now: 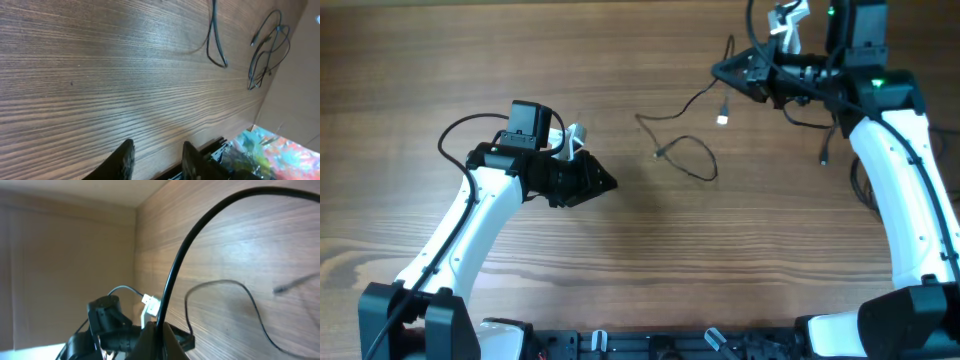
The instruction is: Untangle cables
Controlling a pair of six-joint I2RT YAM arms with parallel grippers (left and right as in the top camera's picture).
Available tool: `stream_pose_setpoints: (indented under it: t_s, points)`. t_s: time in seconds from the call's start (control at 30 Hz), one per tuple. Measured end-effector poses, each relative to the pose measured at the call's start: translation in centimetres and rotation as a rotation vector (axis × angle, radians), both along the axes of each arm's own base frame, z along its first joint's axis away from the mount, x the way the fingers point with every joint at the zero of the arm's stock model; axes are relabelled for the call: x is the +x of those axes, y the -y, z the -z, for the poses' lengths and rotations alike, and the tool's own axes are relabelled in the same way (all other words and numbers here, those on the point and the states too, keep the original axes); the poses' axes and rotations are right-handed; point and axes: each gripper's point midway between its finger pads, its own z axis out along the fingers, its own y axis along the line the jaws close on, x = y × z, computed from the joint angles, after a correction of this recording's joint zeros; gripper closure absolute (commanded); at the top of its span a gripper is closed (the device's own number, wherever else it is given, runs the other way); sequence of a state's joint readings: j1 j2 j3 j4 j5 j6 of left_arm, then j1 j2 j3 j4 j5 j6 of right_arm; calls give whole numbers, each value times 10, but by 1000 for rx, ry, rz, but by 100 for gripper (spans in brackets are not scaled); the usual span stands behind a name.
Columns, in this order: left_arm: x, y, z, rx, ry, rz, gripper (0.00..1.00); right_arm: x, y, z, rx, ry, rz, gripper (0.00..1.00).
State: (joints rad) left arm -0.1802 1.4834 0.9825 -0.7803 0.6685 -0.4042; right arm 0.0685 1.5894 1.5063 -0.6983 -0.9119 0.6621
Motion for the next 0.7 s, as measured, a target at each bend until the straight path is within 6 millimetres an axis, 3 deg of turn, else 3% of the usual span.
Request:
stream_pose_setpoints:
  t_s: [0.07, 0.13, 0.27, 0.37, 0.5, 0.6, 0.7]
  points:
    - [0, 0, 0, 0, -1, 0, 65, 1, 10, 10, -33, -46, 45, 96]
    - [-1, 0, 0, 1, -5, -1, 64, 6, 37, 35, -161, -117, 174, 96]
    - [-3, -3, 3, 21, -19, -5, 63, 9, 135, 81, -587, -184, 470, 96]
    - [-3, -5, 5, 37, -17, -10, 63, -10, 180, 103, -850, -248, 558, 96]
    - [-4, -7, 7, 51, -23, -13, 62, -2, 215, 96, -931, -219, 672, 96]
    - [-6, -11, 10, 75, -37, -18, 61, -3, 256, 86, -849, -244, 771, 96]
    - [-6, -12, 10, 82, -36, -20, 61, -3, 327, 36, -647, -173, 938, 96]
